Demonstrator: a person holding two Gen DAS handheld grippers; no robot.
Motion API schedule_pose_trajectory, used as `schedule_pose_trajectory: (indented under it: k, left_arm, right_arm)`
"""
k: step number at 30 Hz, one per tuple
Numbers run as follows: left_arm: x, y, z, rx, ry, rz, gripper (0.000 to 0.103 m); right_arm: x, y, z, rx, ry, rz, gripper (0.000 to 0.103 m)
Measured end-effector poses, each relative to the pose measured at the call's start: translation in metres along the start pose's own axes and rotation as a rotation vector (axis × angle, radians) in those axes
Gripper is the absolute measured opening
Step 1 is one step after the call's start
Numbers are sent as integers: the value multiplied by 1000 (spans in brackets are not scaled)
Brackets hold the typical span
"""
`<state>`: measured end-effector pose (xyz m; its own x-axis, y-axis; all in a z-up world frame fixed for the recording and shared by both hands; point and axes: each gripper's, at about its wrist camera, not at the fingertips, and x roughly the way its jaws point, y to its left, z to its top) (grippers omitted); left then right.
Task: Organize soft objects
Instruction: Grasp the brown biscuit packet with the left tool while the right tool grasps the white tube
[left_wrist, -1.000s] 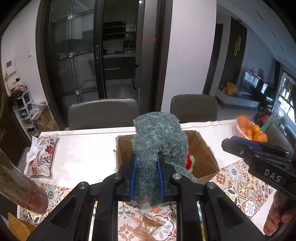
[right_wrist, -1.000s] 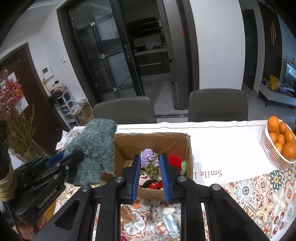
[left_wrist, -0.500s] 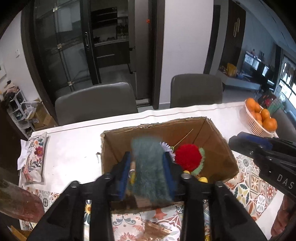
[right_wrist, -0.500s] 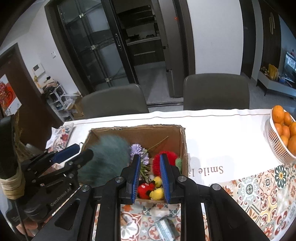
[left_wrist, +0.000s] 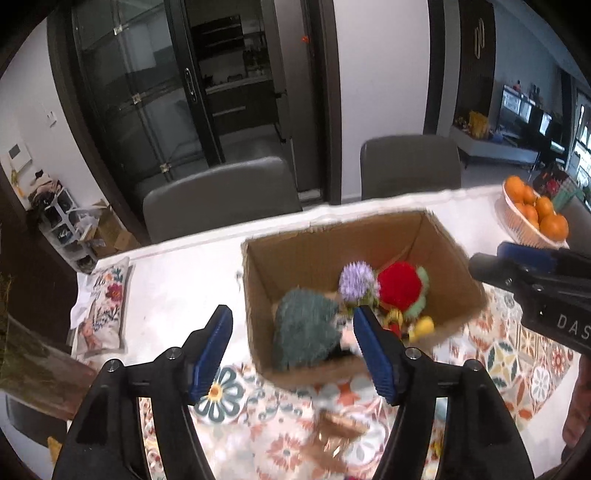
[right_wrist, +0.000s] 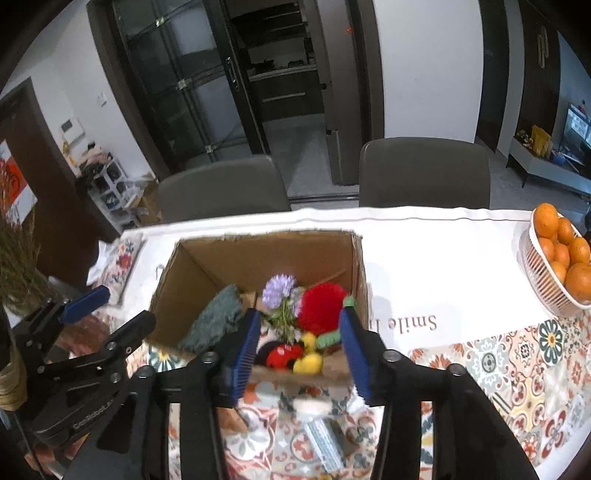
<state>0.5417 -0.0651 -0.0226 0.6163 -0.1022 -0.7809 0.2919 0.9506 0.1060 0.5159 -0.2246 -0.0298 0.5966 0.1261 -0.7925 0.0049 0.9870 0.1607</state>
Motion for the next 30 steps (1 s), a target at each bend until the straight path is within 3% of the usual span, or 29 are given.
schedule_pose_trajectory:
  k: [5, 13, 30]
  left_arm:
    - [-12, -4, -16, 56, 35, -5, 74]
    - [-23, -15, -40, 143, 97, -28, 79]
    - [30, -35, -87, 252, 345, -125, 80]
  right_arm:
    - [-9, 9, -16, -60, 64, -19, 60]
    - [-15, 16, -40, -166, 144, -78, 60]
    - [36, 7, -89, -183, 358, -57, 60]
